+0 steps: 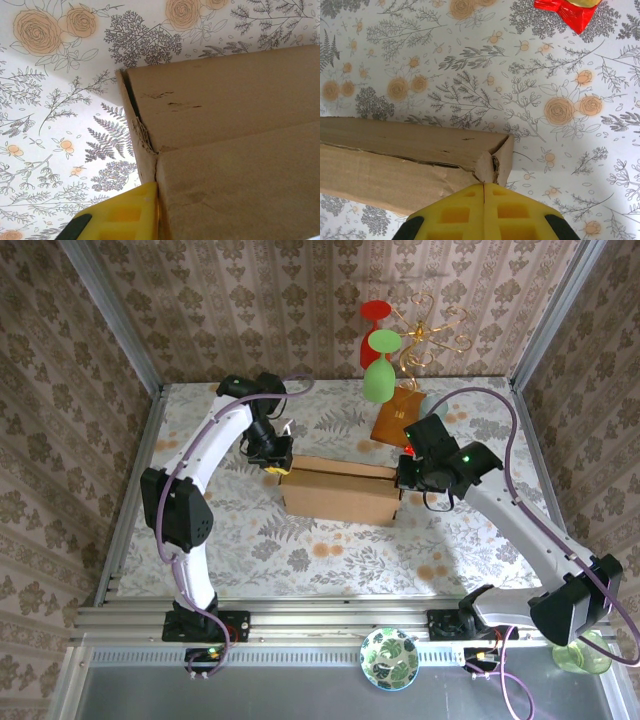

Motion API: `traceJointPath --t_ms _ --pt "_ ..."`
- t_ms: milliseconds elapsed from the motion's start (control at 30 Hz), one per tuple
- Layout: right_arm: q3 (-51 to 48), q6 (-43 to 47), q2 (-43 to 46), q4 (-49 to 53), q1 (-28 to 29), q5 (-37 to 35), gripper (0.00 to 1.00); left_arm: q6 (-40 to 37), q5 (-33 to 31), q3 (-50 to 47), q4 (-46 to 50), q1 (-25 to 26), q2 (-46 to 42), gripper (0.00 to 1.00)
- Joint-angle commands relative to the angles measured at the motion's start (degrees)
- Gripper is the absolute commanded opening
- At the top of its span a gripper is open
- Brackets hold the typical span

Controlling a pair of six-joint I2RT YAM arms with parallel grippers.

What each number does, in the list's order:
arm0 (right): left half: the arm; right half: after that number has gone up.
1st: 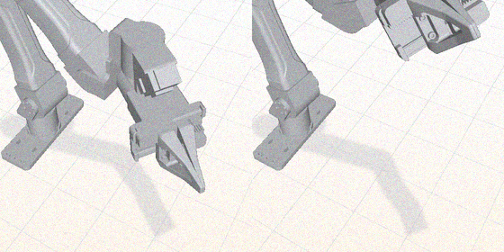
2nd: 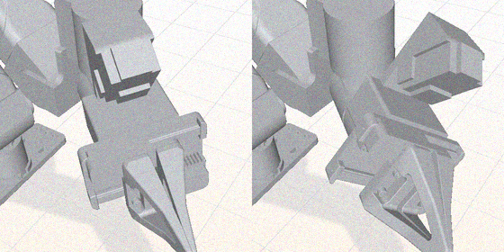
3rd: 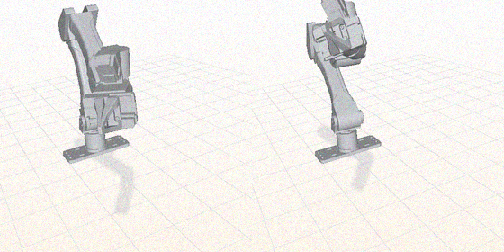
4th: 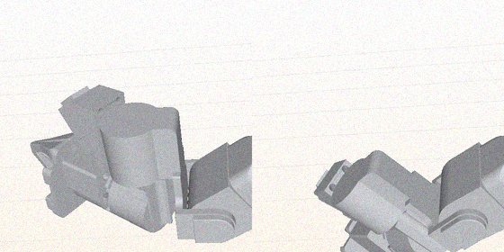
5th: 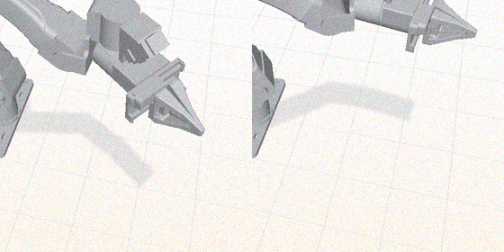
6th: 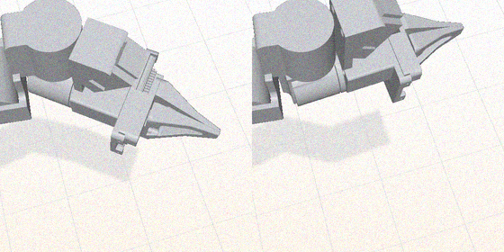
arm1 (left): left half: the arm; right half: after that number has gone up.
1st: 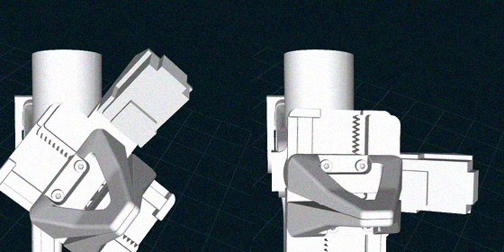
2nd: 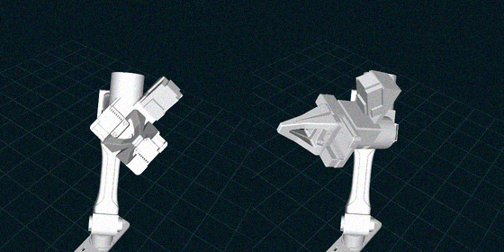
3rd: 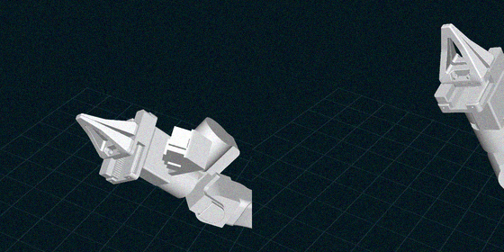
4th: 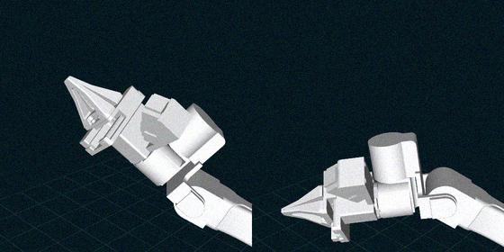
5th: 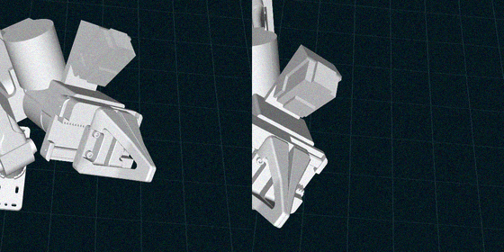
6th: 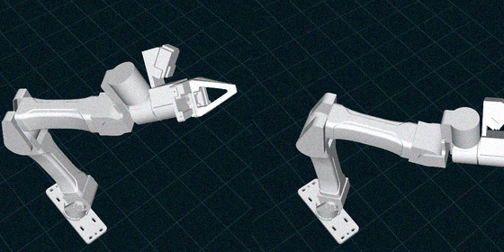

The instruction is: Fold the paper box

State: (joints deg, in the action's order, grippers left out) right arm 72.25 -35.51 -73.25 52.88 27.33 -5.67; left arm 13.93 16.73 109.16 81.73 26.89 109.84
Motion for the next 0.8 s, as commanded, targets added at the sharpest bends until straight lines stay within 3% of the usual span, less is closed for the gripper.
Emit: traceJointPath --t_ms 0,400,767 --pt "0.9 -5.5 -1.2 4.3 0.5 -2.2 0.0 1.6 0.7 -1.6 -0.5 -0.4 1.5 0.15" --pt "-3.6 -11.8 1.8 3.5 3.9 -6.6 0.0 2.6 0.8 -3.7 -2.4 -0.4 0.7 0.15" --pt "-8.9 -11.7 5.2 2.6 5.6 -10.0 0.0 2.9 1.6 -5.9 -3.9 -0.4 -0.4 0.17"
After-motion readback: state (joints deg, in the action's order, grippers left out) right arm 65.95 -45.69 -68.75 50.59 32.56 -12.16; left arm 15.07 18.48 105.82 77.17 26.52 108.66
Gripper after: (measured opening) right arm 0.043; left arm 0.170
